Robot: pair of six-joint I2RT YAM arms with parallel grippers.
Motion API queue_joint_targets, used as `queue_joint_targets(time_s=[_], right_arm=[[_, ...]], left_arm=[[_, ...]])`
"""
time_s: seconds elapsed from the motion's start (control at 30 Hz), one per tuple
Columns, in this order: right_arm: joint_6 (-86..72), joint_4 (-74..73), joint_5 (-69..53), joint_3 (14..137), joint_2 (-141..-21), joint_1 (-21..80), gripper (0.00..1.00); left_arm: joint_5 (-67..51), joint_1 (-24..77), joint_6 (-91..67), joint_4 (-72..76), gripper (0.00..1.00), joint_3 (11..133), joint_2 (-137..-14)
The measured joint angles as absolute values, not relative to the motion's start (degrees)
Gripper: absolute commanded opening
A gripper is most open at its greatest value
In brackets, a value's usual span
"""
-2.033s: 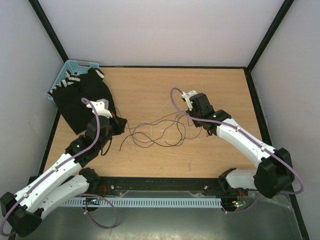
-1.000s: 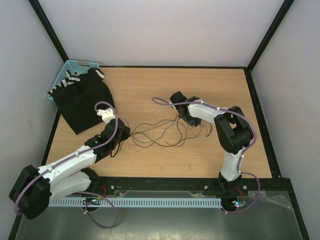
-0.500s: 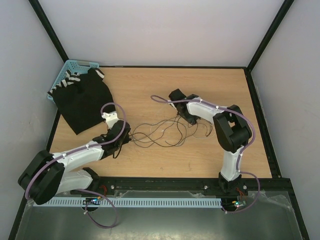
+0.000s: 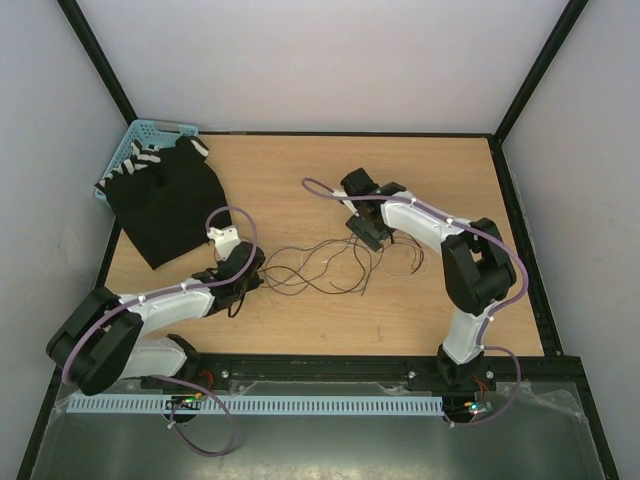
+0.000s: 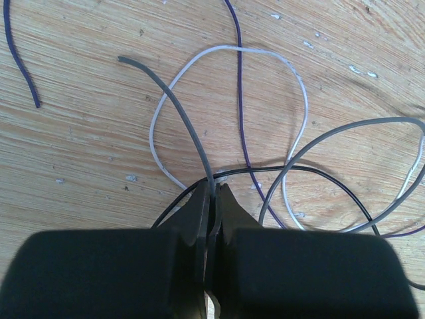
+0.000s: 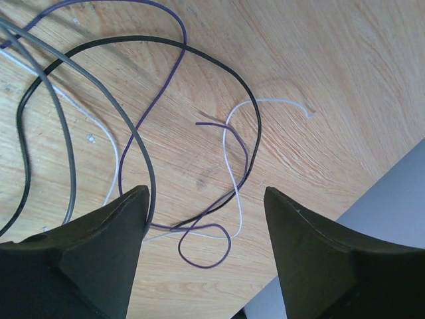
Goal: Zip-tie the wires
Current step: Straighten the cable at the center of the board, then pick up the ribbon at the center of the board.
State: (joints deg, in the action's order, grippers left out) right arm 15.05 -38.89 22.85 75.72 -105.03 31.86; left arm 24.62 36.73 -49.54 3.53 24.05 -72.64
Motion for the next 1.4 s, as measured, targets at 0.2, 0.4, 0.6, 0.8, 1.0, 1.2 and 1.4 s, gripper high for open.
queue_joint_targets(time_s=[0.2, 0.4, 0.6, 0.8, 1.0, 1.2, 1.4], right_arm=[[14.11, -39.94, 21.32, 78.17, -101.65, 31.83, 0.88], [10.63, -39.22, 18.83, 82.15, -101.27, 31.83, 0.99], [7.4, -37.17, 19.09, 82.32, -101.25, 31.77, 0.99], [3.7, -32.77, 19.94, 84.77, -101.82, 30.3, 0.99], [-1.28, -26.15, 21.54, 88.09, -105.43, 28.45, 0.91], [-7.31, -23.4, 21.98, 95.37, -113.56, 25.96, 0.84], [-13.08, -22.04, 22.74, 101.78, -121.69, 24.67, 0.76]], left_arm=[[24.69, 36.73, -49.54, 3.9, 0.05, 24.05, -72.84], [25.3, 36.73, -49.54, 3.88, 0.09, 24.03, -72.77], [26.04, 36.73, -49.32, 3.92, 0.21, 23.33, -70.85], [26.7, 36.69, -49.08, 3.77, 0.42, 22.33, -68.9], [27.18, 36.05, -48.38, 2.22, 0.7, 21.69, -65.08], [28.18, 33.58, -45.32, -2.04, 0.79, 21.69, -53.71], [27.81, 31.38, -39.57, -5.52, 0.87, 21.8, -41.01]])
